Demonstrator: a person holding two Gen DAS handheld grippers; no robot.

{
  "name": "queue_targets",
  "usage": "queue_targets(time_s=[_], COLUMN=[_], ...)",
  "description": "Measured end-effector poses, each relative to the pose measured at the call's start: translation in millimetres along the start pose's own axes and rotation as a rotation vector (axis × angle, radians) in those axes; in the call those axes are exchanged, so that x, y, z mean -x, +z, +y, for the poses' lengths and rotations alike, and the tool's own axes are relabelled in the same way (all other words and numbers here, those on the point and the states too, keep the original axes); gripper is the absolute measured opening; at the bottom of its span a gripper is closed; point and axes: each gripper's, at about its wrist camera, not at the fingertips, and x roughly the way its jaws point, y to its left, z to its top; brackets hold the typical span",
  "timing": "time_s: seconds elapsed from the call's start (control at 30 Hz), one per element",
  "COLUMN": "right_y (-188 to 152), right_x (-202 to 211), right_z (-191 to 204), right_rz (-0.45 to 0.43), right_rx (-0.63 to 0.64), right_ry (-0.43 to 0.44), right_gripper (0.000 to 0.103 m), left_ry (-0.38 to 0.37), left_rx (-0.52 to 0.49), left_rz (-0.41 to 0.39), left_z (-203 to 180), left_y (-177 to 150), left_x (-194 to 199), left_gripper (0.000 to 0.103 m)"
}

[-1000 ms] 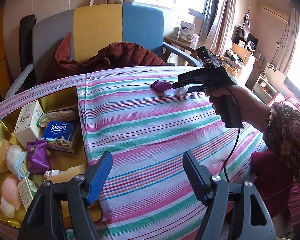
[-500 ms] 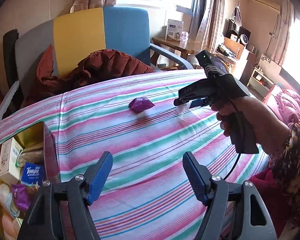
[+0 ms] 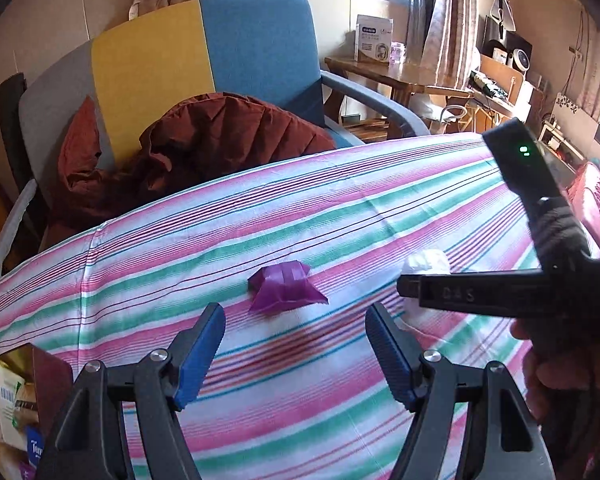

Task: Organize objects
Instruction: 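Grasp the purple wrapped snack with the left tool while the right tool holds the bag, then carry the purple snack into the gold tray and open the left tool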

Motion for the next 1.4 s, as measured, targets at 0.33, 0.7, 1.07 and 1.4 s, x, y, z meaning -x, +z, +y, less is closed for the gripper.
queue_targets(time_s=[0.33, 0.7, 1.07, 1.4], right_y=[2.1, 2.0, -7.2, -16.5], right_x=[-3.6, -4.0, 1.2, 2.4], right_z=[-0.3, 1.2, 27.9, 51.8], right_rz=[0.004, 0.009, -0.021, -0.051], right_rx=[-0.018, -0.006, 0.116, 0.207], right_ry=[0.018, 0.047, 0.025, 0.005], right_gripper=[0.041, 0.041, 0.041, 0.041], left_ry=[0.054, -0.011, -0.066, -0.065], left_rx=[0.045, 0.109, 0.203, 0.217], left_rz=[0.106, 0.054, -0.011, -0.08], left_z=[7.4, 19.9, 34.7, 39.9], left_y=[15.0, -6.9, -54.9, -90.3], left_x=[-73.9, -70.7, -31.6, 4.3], left_gripper=[0.074, 0.057, 0.057, 0.057])
